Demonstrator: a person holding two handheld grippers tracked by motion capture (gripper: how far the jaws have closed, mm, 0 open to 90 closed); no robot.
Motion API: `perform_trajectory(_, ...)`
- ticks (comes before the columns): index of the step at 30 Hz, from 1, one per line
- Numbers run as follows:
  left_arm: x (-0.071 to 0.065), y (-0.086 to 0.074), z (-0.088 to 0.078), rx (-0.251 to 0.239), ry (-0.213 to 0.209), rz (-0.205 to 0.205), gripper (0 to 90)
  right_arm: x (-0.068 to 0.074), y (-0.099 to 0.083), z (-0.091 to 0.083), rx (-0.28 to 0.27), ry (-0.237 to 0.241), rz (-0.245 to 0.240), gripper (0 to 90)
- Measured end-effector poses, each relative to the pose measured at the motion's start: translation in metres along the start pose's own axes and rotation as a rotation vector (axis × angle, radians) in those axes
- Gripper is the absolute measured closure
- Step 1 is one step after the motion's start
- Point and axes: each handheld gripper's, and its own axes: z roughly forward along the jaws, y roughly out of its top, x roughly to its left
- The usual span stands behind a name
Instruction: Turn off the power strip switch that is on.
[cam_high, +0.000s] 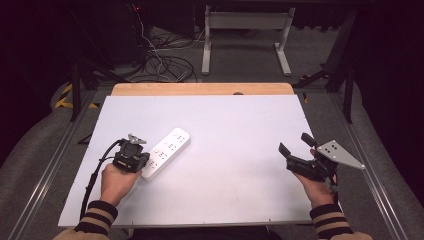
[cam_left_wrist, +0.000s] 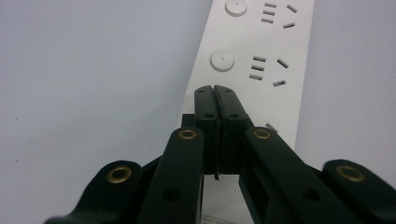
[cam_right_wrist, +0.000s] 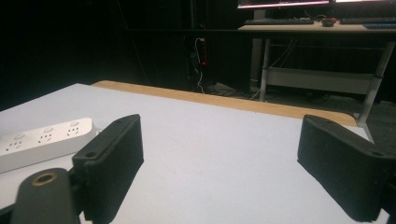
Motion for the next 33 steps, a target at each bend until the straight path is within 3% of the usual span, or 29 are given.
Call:
perform_trajectory(6,0.001,-0.002,0.003,0.011,0.015,0.005,89.5,0.001,0.0,0.002,0.004,0.004,-0.004,14.6)
perform_trajectory(8,0.0,-0.003,0.005,0.017,0.044,0.036,89.6,0.002,0.0,0.002,0.005,0.004,-0.006,14.7)
perform_trajectory(9,-0.002,-0.005,0.005,0.01,0.046,0.024,89.9,0.002,0.0,0.002,0.006,0.005,-0.006,14.7)
perform_trajectory(14,0.001,-0.005,0.005,0.01,0.013,0.017,90.0,0.002,0.001,0.001,0.003,0.008,-0.006,14.7)
perform_trajectory(19,-0.004,-0.004,0.006,0.01,0.05,0.054,90.0,0.002,0.001,0.002,0.006,0.01,-0.007,14.7)
perform_trajectory(23,-0.005,-0.005,0.006,0.009,0.053,0.045,90.0,0.003,0.001,0.003,0.007,0.012,-0.015,14.7)
perform_trajectory(26,-0.002,-0.005,0.005,0.011,0.0,0.023,90.0,0.004,0.001,0.003,0.008,0.015,-0.017,14.7)
perform_trajectory(31,-0.011,-0.004,0.007,0.014,0.059,0.059,90.0,0.004,0.001,0.002,0.01,0.014,-0.011,14.7)
perform_trajectory(32,-0.009,-0.004,0.006,0.012,0.057,0.063,90.0,0.004,0.001,0.002,0.009,0.016,-0.014,14.7)
perform_trajectory(33,-0.006,-0.004,0.006,0.014,0.025,0.037,90.0,0.004,0.001,0.002,0.009,0.016,-0.015,14.7)
